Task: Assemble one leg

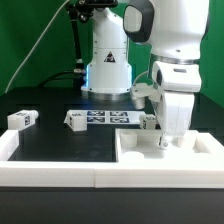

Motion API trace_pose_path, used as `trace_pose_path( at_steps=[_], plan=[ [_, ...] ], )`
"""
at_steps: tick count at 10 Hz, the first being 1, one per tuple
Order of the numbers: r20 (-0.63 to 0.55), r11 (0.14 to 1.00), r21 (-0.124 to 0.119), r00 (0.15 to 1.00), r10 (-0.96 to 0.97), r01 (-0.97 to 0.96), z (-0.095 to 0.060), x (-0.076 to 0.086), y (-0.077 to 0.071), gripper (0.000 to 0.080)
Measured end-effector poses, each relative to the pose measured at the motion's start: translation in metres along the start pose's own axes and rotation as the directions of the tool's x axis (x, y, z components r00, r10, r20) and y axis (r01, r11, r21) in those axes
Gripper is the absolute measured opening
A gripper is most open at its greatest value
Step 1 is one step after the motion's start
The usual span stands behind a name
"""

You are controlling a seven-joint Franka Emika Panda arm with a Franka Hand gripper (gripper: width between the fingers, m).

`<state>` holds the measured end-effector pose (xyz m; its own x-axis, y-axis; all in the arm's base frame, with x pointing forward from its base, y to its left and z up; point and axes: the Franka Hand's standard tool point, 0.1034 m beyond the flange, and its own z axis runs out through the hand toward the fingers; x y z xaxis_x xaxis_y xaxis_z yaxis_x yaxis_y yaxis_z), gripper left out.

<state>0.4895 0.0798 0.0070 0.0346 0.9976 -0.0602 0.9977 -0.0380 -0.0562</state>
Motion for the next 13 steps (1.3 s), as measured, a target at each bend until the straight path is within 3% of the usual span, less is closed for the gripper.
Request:
trace_pose_path(
  at_steps=[1, 4, 7, 9, 13],
  plan=[
    [0.0, 1.0, 0.0, 1.0, 0.0, 0.0, 0.0, 0.0, 0.0, 0.0636],
    [0.0, 1.0, -0.002, 1.0, 0.009, -0.009, -0.001, 0.001, 0.0, 0.0649],
    [0.017, 0.995, -0.032, 0.995, 0.097, -0.096, -0.039, 0.005, -0.013, 0.0649],
    [0.042, 0.985, -0.03, 0.984, 0.172, -0.171, -0.061, 0.002, -0.023, 0.0649],
    [0.035, 0.926, -0.034, 0.926, 0.376, -0.375, -0.06, 0.003, -0.026, 0.0649]
  ],
)
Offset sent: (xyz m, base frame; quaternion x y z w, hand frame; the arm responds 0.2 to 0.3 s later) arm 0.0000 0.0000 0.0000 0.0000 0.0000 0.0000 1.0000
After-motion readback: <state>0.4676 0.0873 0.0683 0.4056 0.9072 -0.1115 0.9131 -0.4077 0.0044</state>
